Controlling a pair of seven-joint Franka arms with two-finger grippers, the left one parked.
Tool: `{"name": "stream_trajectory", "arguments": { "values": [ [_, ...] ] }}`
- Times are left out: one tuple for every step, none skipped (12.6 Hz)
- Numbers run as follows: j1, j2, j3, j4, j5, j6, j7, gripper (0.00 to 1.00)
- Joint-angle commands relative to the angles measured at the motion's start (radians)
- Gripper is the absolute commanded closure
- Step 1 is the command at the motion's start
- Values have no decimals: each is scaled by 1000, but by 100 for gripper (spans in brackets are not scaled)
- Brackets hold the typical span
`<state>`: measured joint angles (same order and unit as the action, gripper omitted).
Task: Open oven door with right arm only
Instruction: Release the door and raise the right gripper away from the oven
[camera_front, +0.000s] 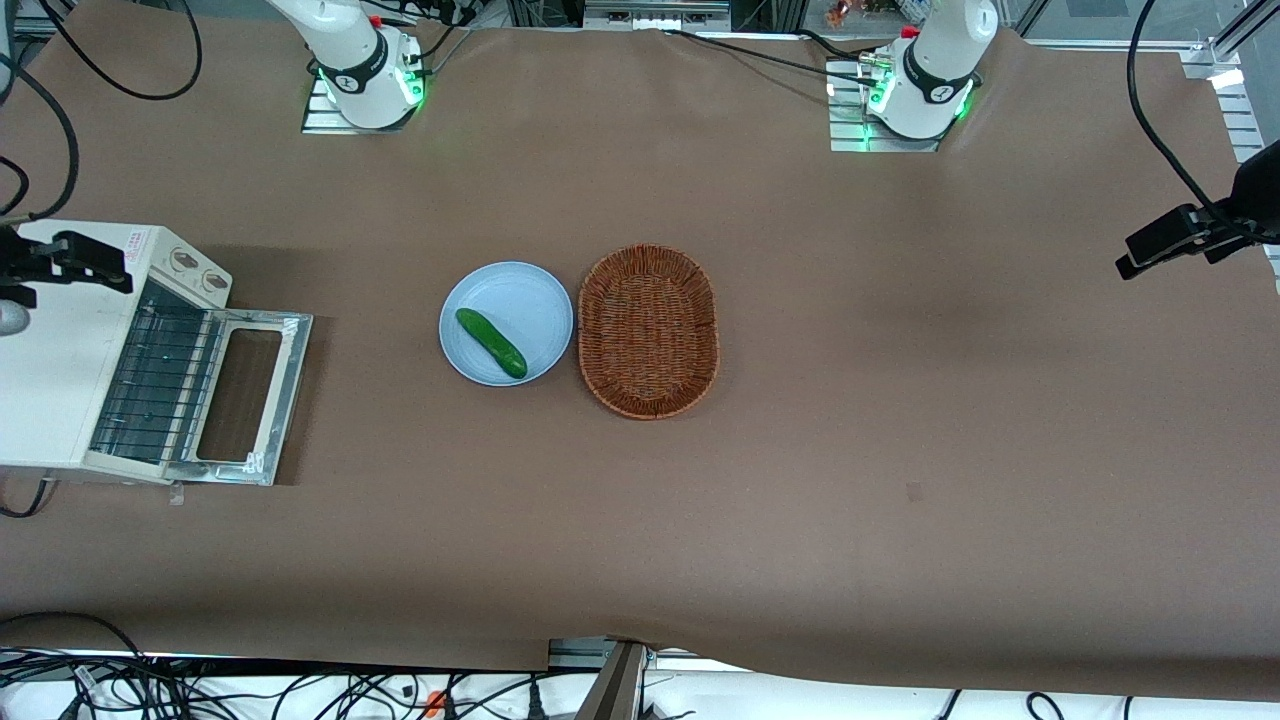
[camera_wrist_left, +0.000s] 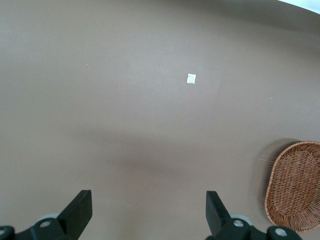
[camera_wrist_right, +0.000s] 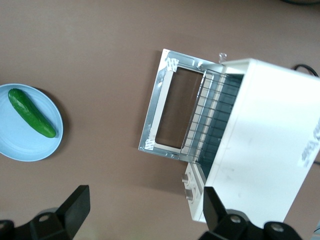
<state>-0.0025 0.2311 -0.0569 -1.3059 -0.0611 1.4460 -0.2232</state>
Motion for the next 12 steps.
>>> {"name": "stream_trajectory", "arguments": {
  "values": [
    [1, -116, -3, -140, 11, 39, 115, 0],
    [1, -118, -3, -139, 11, 37, 119, 0],
    [1, -122, -3, -139, 12, 30, 120, 0],
    [1, -128, -3, -136, 12, 25, 119, 0],
    [1, -121, -3, -124, 17, 28, 102, 0],
    [1, -112, -1, -112, 17, 33, 90, 0],
    [6, -104, 2, -95, 17, 24, 90, 0],
    [6, -104, 3, -85, 18, 24, 90, 0],
    [6, -105, 3, -85, 20, 24, 90, 0],
    [6, -105, 3, -85, 21, 21, 87, 0],
    [4, -108, 3, -85, 21, 11, 87, 0],
    [6, -110, 3, -85, 23, 7, 87, 0]
  ]
}}
